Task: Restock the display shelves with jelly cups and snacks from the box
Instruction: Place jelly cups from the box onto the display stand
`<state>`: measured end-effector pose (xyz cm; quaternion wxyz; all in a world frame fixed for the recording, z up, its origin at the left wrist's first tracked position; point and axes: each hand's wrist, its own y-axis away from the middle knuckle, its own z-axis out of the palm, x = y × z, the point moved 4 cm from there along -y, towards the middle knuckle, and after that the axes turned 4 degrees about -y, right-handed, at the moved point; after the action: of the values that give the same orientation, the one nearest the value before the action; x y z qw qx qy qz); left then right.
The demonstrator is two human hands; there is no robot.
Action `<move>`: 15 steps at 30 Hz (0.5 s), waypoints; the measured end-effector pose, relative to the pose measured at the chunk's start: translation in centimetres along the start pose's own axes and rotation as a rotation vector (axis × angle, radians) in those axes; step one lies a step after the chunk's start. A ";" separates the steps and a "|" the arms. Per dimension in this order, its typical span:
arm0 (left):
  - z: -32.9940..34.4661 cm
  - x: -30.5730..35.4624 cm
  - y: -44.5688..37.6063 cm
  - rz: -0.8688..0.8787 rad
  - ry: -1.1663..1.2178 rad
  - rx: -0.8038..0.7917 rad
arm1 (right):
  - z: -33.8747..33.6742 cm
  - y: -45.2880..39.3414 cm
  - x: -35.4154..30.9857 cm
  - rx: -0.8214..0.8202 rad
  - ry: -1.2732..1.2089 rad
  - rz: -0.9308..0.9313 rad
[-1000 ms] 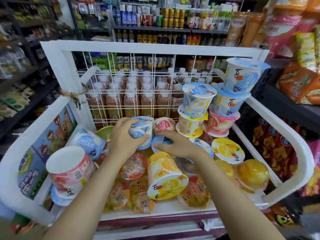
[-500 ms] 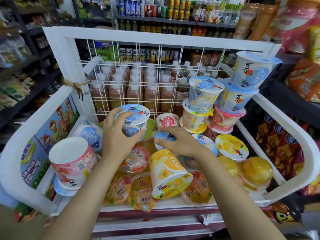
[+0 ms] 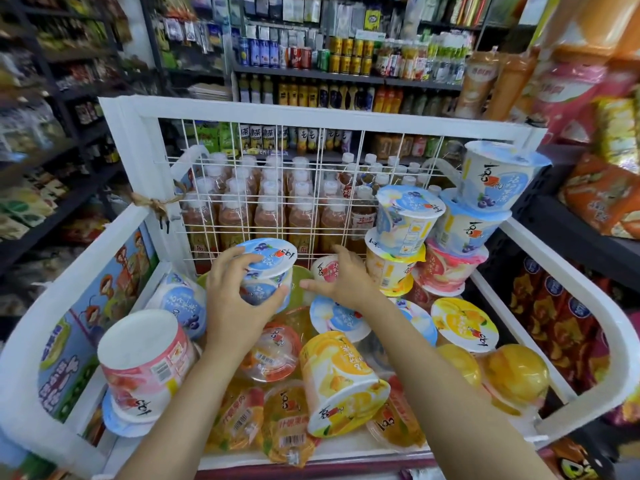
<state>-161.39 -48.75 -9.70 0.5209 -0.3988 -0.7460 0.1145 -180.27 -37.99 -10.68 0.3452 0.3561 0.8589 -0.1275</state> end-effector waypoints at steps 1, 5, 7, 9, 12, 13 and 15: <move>-0.1 0.0 0.0 -0.006 0.016 0.003 | 0.1 -0.1 0.1 0.016 -0.009 0.004; 0.0 -0.2 0.0 -0.020 0.025 0.006 | 0.0 -0.4 -0.1 0.074 -0.036 0.000; 0.2 -0.4 0.0 -0.011 0.022 0.004 | -0.1 -0.5 -0.3 0.091 -0.038 -0.009; 0.3 -0.5 0.1 -0.002 0.022 0.004 | -0.3 -0.6 -0.5 0.108 0.000 -0.039; 0.5 -0.5 0.2 0.006 0.023 0.020 | -0.4 -0.6 -1.1 0.139 0.073 -0.107; 0.5 -0.5 0.3 0.006 0.023 0.028 | -0.5 -0.6 -1.3 0.150 0.086 -0.123; 0.6 -0.6 0.4 0.006 0.020 0.046 | -0.7 -0.3 -1.6 0.190 0.084 -0.141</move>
<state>-161.64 -48.79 -10.60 0.5370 -0.3899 -0.7369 0.1290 -180.03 -38.75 -9.11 0.2641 0.3308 0.8796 -0.2172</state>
